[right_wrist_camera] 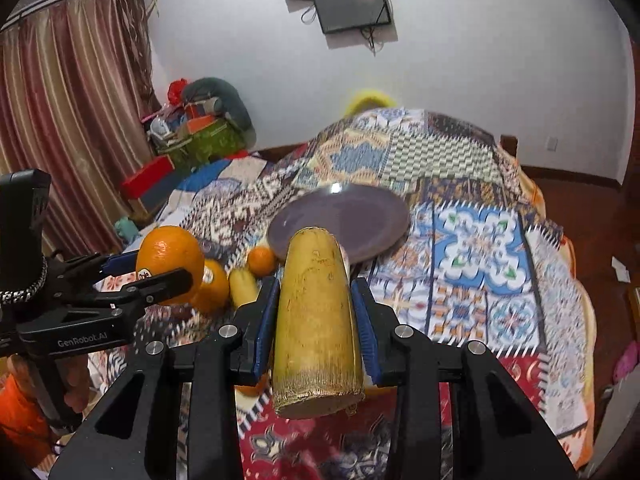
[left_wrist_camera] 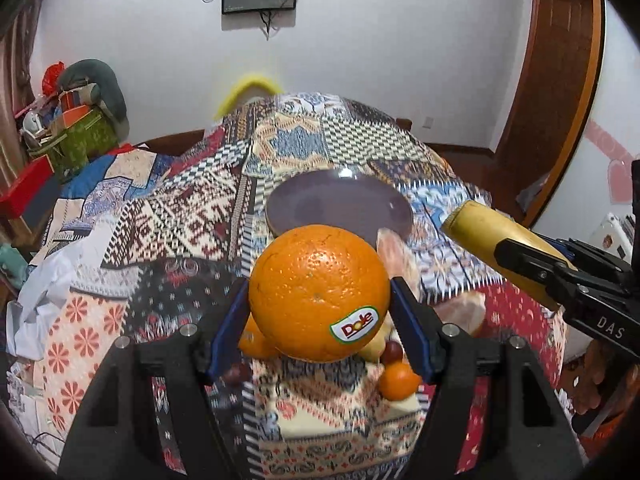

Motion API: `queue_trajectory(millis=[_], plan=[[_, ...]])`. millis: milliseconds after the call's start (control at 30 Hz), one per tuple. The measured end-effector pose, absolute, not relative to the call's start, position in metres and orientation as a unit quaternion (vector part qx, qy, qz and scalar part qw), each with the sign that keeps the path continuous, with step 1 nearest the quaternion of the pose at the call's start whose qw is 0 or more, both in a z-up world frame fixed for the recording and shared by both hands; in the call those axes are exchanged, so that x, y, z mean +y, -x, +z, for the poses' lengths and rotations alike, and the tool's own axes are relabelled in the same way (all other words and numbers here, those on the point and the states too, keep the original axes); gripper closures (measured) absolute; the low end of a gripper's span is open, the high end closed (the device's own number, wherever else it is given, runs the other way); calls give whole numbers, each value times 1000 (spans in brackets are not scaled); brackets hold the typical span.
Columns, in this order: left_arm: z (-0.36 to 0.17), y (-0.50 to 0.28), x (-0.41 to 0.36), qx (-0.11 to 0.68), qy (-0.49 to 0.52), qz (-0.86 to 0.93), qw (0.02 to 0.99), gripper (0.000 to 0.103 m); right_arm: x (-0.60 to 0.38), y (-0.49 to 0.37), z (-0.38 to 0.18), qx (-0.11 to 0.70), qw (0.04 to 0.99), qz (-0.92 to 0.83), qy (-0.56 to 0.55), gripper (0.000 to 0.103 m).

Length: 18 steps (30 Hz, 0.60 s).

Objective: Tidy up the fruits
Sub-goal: 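Carry both fruits onto the purple plate and open both tools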

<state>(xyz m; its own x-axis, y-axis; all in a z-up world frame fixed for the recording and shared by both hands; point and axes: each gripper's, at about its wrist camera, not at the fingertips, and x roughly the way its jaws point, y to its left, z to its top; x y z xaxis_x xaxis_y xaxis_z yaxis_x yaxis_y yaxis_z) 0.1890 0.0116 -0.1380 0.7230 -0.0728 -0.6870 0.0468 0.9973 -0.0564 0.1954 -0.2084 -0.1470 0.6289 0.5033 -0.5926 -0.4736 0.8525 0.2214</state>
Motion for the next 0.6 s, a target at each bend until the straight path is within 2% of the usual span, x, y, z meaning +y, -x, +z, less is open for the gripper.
queue_trajectory(millis=[600], plan=[[-123,-278,21,353,30,-28,935,34,-203,-261,-123,290,924,248,-20,69]])
